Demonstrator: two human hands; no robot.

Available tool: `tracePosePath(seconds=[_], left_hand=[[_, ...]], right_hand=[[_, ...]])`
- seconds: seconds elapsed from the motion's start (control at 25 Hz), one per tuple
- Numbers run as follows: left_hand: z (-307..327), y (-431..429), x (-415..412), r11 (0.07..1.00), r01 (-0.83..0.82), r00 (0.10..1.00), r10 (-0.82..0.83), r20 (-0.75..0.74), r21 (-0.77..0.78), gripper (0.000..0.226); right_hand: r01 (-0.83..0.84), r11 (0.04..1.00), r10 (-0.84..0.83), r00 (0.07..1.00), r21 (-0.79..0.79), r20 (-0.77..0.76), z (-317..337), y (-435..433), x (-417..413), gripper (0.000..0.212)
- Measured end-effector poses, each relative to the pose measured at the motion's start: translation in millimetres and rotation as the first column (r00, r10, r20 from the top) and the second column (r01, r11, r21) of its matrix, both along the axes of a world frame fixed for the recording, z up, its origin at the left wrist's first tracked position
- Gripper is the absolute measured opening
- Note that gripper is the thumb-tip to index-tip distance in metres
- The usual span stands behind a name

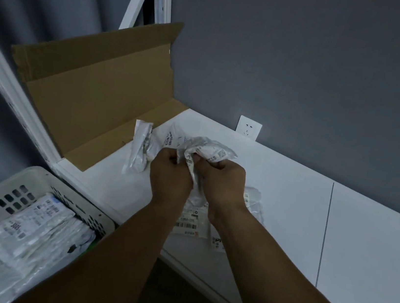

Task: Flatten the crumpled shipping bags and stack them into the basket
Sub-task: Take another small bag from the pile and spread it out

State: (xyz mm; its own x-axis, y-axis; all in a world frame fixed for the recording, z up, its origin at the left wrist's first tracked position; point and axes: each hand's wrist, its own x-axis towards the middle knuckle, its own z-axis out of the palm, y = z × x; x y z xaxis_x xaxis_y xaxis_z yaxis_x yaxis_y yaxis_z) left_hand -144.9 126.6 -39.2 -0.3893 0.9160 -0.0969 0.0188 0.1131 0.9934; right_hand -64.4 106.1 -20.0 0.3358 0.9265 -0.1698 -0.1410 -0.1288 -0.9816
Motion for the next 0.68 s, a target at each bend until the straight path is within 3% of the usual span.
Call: tracePosePath(seconds=[0.16, 0.28, 0.44, 0.68], left_hand=[[1.8, -1.0, 4.3, 1.000, -0.009, 1.000, 0.009, -0.003, 0.014, 0.022], [0.9, 1.2, 3.9, 0.999, -0.030, 0.999, 0.031, -0.030, 0.029, 0.017], [8.8, -2.1, 6.1, 0.996, 0.006, 1.000, -0.005, -0.020, 0.092, 0.020], [-0.5, 8.6, -5.4, 0.997, -0.083, 0.996, 0.082, -0.035, -0.004, 0.036]], right_hand=[[0.058, 0.998, -0.057, 0.995, -0.010, 0.078, -3.9, 2.2, -1.1, 0.027], [0.018, 1.000, -0.019, 0.998, 0.017, 0.056, -1.1, -3.1, -7.1, 0.035], [0.048, 0.997, -0.049, 0.999, 0.057, 0.011, 2.4, 0.5, 4.2, 0.028], [0.055, 0.998, -0.056, 0.998, -0.038, -0.025, 15.5, -0.7, 34.9, 0.005]])
